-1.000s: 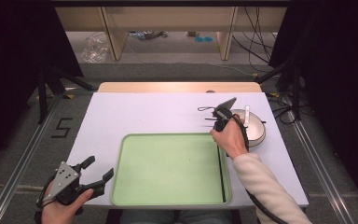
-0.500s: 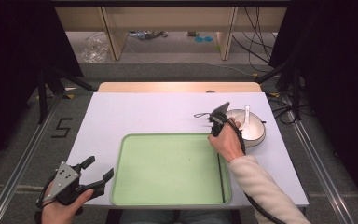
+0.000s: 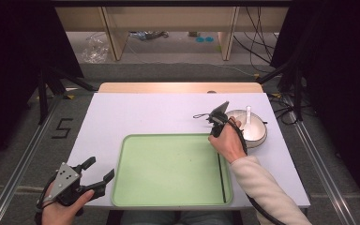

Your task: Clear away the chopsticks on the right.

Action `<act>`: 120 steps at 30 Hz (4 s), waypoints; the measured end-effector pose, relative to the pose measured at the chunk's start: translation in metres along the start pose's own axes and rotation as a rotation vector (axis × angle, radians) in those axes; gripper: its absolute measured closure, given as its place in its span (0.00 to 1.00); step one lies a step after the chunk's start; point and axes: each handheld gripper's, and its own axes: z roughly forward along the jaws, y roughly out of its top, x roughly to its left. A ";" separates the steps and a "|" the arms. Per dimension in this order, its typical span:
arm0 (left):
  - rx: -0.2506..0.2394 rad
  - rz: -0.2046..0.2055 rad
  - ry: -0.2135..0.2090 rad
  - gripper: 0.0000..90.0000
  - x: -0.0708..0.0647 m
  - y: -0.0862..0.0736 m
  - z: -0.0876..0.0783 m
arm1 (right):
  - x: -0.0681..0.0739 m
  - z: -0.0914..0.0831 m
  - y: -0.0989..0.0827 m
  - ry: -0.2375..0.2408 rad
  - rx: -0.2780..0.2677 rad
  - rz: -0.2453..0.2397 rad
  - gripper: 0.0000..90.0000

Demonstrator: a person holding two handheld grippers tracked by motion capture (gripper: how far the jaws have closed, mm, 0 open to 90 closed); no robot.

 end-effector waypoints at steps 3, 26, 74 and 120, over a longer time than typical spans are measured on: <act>-0.001 0.001 0.000 0.22 0.000 0.000 0.000 | -0.001 -0.008 0.001 0.003 -0.044 -0.073 0.81; 0.001 -0.002 0.004 0.22 0.001 0.000 0.001 | -0.012 -0.010 0.059 -0.265 -0.133 -1.198 0.68; 0.000 0.001 0.004 0.22 0.001 0.000 0.001 | 0.003 -0.061 0.070 -0.303 -0.464 -1.205 0.98; 0.002 0.004 0.007 0.22 0.000 0.000 0.001 | -0.020 -0.140 0.055 0.075 -0.918 -0.666 0.98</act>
